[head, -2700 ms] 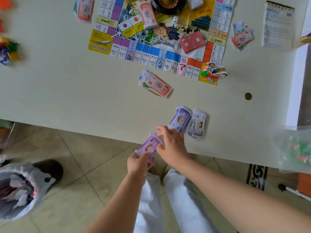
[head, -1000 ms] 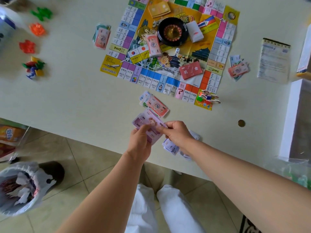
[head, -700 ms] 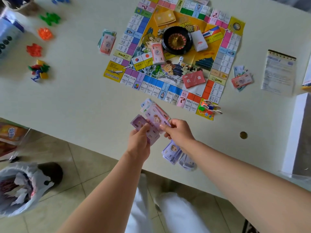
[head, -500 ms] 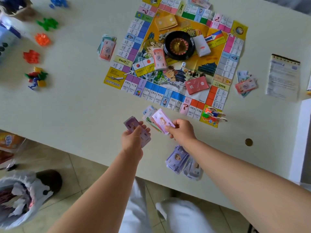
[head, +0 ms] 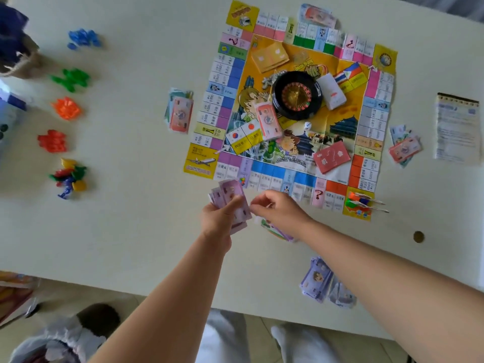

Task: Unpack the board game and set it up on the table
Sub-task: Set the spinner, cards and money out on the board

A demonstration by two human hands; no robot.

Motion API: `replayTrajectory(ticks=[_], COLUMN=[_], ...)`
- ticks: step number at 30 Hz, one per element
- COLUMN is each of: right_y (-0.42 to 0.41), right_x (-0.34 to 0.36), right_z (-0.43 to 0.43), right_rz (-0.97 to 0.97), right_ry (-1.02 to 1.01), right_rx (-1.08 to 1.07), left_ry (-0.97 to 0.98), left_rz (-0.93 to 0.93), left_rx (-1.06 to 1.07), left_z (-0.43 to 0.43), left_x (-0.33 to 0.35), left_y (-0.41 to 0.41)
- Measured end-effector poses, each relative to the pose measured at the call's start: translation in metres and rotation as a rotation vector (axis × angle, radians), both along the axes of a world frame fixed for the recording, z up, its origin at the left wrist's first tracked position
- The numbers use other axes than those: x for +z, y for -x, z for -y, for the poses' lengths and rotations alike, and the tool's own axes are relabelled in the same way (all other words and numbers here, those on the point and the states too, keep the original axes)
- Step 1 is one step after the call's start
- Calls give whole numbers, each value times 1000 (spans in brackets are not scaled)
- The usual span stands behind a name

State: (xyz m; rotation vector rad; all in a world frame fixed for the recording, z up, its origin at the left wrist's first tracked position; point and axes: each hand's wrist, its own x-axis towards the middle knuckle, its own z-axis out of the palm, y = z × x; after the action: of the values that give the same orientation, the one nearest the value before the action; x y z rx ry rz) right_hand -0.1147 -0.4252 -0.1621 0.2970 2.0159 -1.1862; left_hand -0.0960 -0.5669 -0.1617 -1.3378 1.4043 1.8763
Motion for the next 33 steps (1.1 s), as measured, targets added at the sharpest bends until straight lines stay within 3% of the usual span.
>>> replayTrajectory(ticks=[4, 10, 14, 20, 25, 30, 33], right_y=[36, 95, 134, 174, 178, 178, 186], right_x=[9, 1, -11, -33, -36, -23, -17], right_z=[50, 113, 148, 180, 178, 165, 149], right_rz=[43, 60, 65, 41, -33, 44, -18], right_ry=[143, 120, 100, -96, -265, 105, 102], right_rx=[-76, -51, -216, -349, -296, -263, -246], left_ry=[19, -6, 5, 123, 216, 152, 117], left_rz=[-7, -31, -49, -145, -148, -163, -160], left_rx=[-11, -14, 77, 191, 107, -61, -149], left_z=[41, 102, 134, 167, 172, 148, 127], left_x=[3, 1, -4, -21, -25, -8, -2], left_y=[34, 90, 126, 147, 152, 164, 177])
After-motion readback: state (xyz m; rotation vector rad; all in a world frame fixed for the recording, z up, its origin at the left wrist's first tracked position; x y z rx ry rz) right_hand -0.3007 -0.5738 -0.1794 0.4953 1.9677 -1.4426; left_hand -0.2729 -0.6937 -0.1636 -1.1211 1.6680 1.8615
